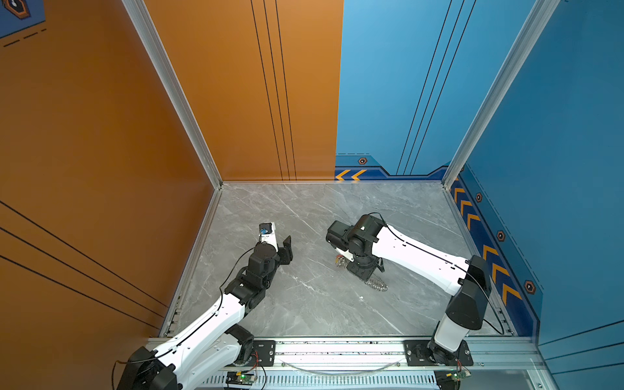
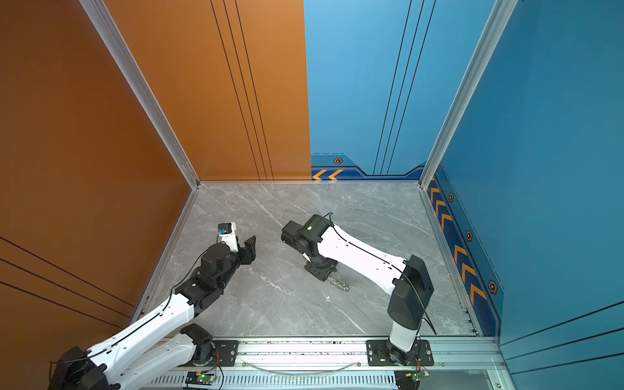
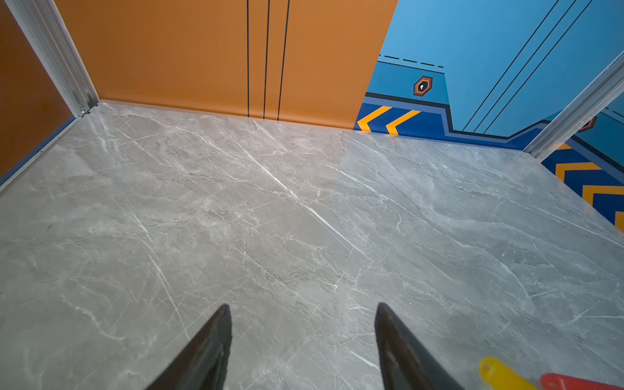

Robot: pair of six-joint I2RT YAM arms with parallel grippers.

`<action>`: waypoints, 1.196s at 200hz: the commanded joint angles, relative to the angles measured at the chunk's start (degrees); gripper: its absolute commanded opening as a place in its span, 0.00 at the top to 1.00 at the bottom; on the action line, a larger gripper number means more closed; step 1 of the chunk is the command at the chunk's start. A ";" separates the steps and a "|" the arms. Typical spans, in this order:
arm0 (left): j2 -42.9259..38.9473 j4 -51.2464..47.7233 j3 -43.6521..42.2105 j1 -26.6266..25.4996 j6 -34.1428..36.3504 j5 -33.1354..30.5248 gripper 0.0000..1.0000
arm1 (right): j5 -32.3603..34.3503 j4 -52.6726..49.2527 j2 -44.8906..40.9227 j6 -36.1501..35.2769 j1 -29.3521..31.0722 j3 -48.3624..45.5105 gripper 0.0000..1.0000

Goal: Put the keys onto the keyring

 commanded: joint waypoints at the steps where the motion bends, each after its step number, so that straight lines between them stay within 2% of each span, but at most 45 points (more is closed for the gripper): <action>1: -1.67 0.17 -0.95 0.35 0.79 -1.75 0.31 | 7.15 -3.50 0.43 1.54 -6.25 2.02 1.00; 28: -1.88 -0.17 -0.94 0.26 0.96 -1.98 0.29 | 11.98 -3.25 2.72 2.46 -10.91 4.24 1.00; 73: -1.71 -0.20 -0.95 0.20 0.83 -2.08 0.26 | 18.82 -2.35 10.68 3.51 -23.87 10.67 1.00; 102: -1.93 -0.34 -1.06 0.17 0.70 -2.39 0.25 | 18.88 -0.85 16.26 4.23 -27.52 13.84 1.00; 125: -2.18 -0.40 -1.28 0.16 0.79 -2.76 0.25 | 17.65 0.28 20.31 4.96 -26.30 13.75 1.00; 154: -2.25 -0.31 -1.36 0.20 0.70 -2.93 0.24 | 16.86 1.68 21.29 7.17 -22.71 10.93 1.00; 239: -2.86 -0.19 -1.81 0.12 0.27 -3.06 0.24 | 14.66 1.43 21.63 14.12 -7.90 4.02 1.00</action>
